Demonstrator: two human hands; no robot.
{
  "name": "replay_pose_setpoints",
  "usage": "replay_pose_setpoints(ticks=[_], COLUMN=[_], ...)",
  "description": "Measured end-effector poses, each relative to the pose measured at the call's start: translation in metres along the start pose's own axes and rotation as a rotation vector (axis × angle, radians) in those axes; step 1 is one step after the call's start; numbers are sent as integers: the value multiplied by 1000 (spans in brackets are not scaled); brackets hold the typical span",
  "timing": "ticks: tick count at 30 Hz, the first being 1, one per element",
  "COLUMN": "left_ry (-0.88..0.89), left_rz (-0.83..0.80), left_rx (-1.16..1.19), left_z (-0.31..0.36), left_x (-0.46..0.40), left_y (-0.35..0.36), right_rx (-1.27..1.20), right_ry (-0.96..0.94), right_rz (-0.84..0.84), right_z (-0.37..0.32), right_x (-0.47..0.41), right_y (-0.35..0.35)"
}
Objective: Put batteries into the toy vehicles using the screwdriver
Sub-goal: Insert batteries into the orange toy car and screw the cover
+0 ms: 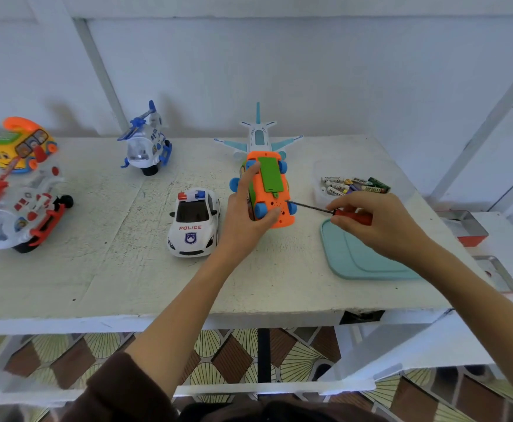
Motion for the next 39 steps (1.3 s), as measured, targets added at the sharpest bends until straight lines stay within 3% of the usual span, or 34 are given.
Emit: replay_pose_setpoints(ticks=[24,30,35,39], left_ry=[-182,-261,-258,-236], left_rz=[45,24,-31,-55], left_rx=[281,324,264,192], left_z=[-10,-20,-19,-17], left_x=[13,9,9,6], left_y=[13,11,11,8], right_rx=[75,104,219,166], right_ry=[-78,-34,-53,-52], right_rz=[170,116,-95,-57], right_z=[-20,-16,-17,-15], right_x=[-4,-16,-22,-21], right_y=[28,33,52,48])
Point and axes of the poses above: each hand's wrist, its own x-axis away from the middle knuckle, its own y-axis out of the palm, z = x × y, the point moved 10 cm from there along -x, towards the middle knuckle, and after that the axes turned 6 degrees about -y, right-handed, at the moved point
